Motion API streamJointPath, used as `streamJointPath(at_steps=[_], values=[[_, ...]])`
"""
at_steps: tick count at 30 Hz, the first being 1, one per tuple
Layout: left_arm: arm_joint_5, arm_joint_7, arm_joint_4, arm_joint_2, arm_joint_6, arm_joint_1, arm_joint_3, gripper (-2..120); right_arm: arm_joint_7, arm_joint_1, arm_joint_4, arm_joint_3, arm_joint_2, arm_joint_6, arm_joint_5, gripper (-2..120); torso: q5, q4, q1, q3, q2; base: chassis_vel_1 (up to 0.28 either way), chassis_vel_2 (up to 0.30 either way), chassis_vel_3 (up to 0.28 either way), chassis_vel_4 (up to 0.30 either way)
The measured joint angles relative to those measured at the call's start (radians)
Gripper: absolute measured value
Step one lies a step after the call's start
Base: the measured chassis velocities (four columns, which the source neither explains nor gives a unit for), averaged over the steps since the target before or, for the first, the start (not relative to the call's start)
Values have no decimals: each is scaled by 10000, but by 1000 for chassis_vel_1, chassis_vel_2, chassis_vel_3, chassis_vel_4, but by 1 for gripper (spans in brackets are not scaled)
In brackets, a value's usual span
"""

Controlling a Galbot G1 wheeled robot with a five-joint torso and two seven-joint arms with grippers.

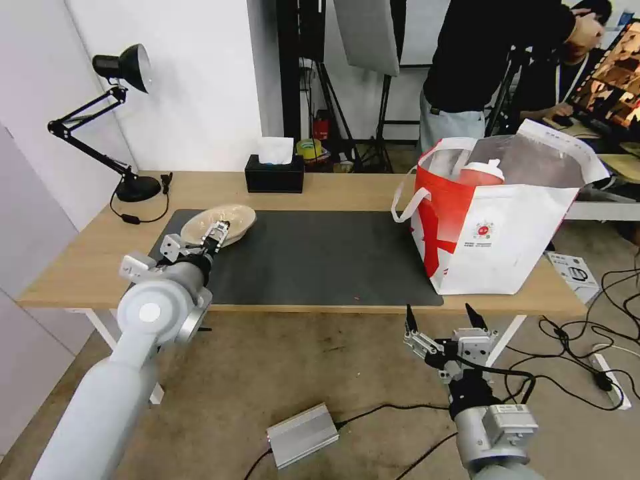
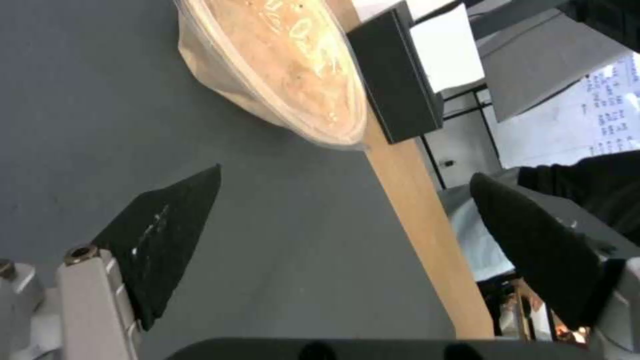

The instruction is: Pick up the trash from the table and place it into the takeout bag.

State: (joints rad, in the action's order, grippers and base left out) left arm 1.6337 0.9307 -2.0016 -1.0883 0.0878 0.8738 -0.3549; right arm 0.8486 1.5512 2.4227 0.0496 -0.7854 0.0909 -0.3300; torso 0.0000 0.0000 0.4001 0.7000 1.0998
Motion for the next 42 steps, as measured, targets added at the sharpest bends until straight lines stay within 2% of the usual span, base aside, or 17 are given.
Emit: streamJointPath(at_steps=[24,42], values=[[-114,176,1484,-101,-18,-1285,346,100,0,0,0,0,0,0,0,100,0,0,-2,-1,2,0,0,0,0],[-322,244,2534,-148,-43,-1810,424,100,0,0,0,0,0,0,0,100,0,0,-2,-1,2,0,0,0,0]])
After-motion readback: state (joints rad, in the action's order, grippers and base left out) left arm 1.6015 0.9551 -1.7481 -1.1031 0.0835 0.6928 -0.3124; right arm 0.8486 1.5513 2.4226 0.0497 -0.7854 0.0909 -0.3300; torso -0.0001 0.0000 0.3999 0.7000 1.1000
